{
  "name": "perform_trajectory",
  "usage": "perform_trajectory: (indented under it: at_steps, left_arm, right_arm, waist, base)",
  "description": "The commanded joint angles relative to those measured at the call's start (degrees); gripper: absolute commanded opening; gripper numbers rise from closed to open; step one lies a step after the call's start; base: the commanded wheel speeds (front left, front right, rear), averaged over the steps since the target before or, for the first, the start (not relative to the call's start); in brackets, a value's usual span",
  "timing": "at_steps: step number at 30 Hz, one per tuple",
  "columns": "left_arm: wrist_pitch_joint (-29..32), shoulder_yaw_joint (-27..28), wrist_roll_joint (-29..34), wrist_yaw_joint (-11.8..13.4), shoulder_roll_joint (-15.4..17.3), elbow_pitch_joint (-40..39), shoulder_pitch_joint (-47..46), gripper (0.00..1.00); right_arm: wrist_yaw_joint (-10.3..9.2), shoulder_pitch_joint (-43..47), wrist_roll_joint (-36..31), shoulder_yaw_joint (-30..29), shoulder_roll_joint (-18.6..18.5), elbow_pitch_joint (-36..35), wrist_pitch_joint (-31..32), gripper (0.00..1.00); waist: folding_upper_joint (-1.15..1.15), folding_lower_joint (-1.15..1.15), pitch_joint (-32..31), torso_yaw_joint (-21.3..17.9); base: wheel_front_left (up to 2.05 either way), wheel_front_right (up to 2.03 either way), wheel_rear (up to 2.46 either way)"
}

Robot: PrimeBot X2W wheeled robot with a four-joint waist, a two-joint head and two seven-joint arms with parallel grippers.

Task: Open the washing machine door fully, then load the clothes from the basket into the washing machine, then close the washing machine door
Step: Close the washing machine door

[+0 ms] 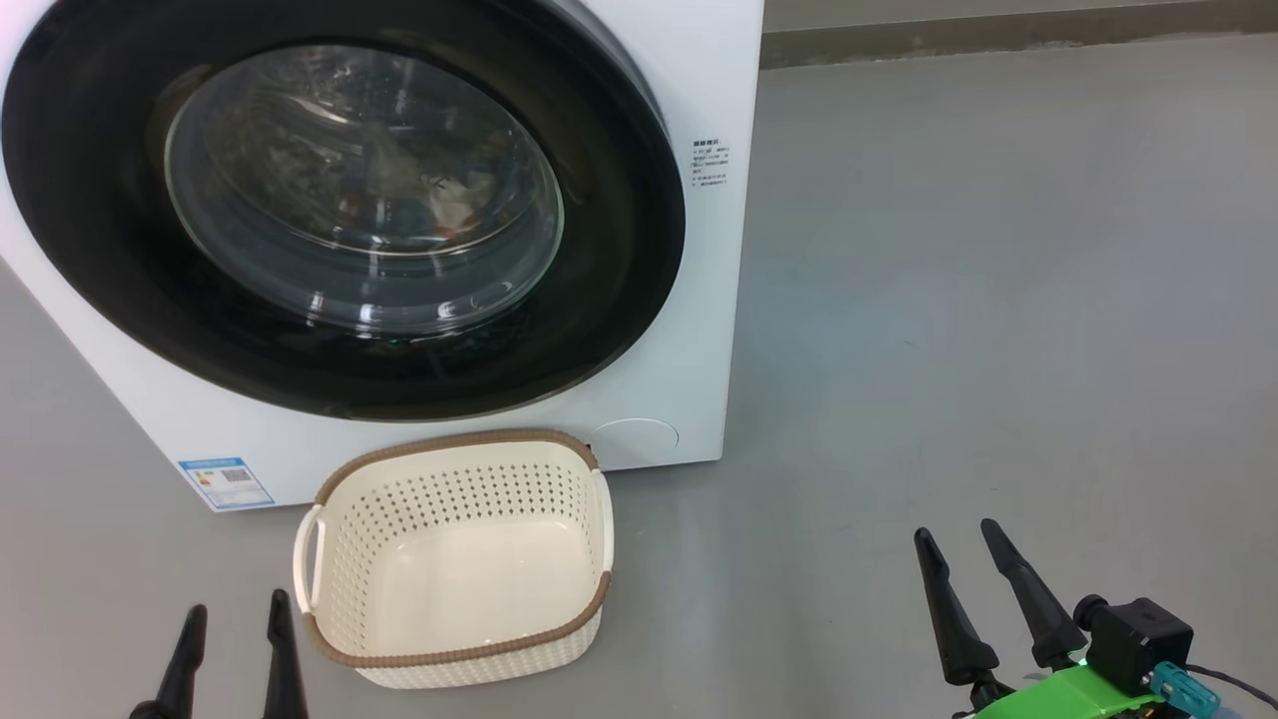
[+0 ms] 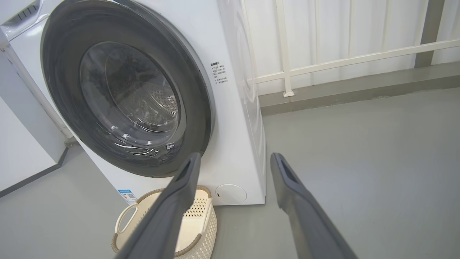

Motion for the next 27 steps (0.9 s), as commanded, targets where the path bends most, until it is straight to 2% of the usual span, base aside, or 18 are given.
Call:
perform_trajectory:
  at_steps: [1, 10, 27]
  left_arm:
    - [-0.4, 1.7, 0.7, 0.4, 0.7, -1.6, -1.1, 1.00]
    - [-0.4, 0.9, 1.5, 0.1, 0.7, -1.1, -0.7, 1.00]
    - [-0.4, 0.0, 3.0, 0.6, 0.7, -0.3, -0.3, 1.00]
  right_arm:
    - [-0.32, -1.0, -0.5, 1.4, -0.1, -1.6, -0.3, 1.00]
    - [-0.32, -1.1, -1.6, 0.7, 0.1, -1.1, -0.3, 1.00]
    - [-0.32, -0.7, -8.0, -2.9, 0.8, -1.6, -0.3, 1.00]
  waist:
    - [0.00, 0.01, 0.0, 0.1]
    - [0.00, 0.01, -0.5, 0.3]
    - [0.00, 0.01, -0.5, 0.8]
  base:
    - [0.00, 0.00, 0.00]
    - [0.00, 0.00, 0.00]
    - [0.00, 0.00, 0.00]
